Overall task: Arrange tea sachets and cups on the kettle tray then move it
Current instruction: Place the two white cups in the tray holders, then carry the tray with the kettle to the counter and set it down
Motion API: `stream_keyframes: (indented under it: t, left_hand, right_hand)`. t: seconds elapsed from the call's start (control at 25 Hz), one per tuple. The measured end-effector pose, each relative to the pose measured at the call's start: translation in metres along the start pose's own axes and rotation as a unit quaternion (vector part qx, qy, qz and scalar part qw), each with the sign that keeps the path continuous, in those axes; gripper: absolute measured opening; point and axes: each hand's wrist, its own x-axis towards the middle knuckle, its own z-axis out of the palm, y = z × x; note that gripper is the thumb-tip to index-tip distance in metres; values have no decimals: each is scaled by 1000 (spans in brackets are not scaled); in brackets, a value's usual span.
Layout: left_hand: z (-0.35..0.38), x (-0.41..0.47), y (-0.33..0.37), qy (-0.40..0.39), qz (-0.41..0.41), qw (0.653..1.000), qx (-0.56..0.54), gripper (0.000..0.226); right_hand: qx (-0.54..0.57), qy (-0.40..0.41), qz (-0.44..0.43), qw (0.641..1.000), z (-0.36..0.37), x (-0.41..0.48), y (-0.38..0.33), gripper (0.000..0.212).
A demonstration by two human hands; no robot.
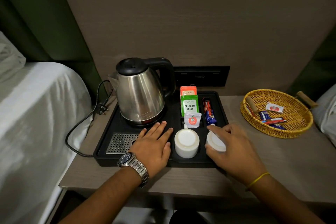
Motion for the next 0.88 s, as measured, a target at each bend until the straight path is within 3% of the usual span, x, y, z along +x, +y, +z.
stream_keyframes:
  t: [0.12, 0.24, 0.32, 0.4, 0.48, 0.56, 0.64, 0.72, 0.8, 0.88]
  left_hand:
    - [-14, -5, -2, 22, -3, 997, -69, 48]
    - [-36, -28, -19, 195, -7, 973, -123, 32]
    - [-49, -42, -48, 289, -80, 945, -128, 31]
    - [-55, -43, -84, 319, -213, 912, -147, 32]
    - [-50, -28, -114, 250, -354, 885, -171, 34]
    - [-41, -6, -125, 130, -450, 851, -239, 39]
    - [-32, 11, -126, 83, -459, 831, -303, 45]
    - [-34, 19, -124, 97, -460, 805, -362, 48]
    - [-45, 24, -126, 112, -464, 733, -485, 54]
    - [-57, 21, -127, 82, -453, 692, -556, 52]
  right_hand:
    - [-34, -18, 3, 999, 1, -6, 1, 78]
    - [32, 20, 37, 999, 0, -11, 8, 86]
    - [100, 48, 96, 989, 0, -5, 17, 87]
    - [167, 35, 160, 972, 1, 7, 23, 90]
    - [198, 1, 199, 960, 5, 22, 22, 93]
    - [194, -9, 224, 955, 9, 38, 13, 95]
    - [190, -2, 247, 950, 10, 50, 0, 94]
    - [195, 13, 267, 944, 5, 56, -14, 88]
    - [223, 18, 293, 929, -6, 61, -24, 85]
    - [315, 3, 313, 896, -17, 66, -31, 86]
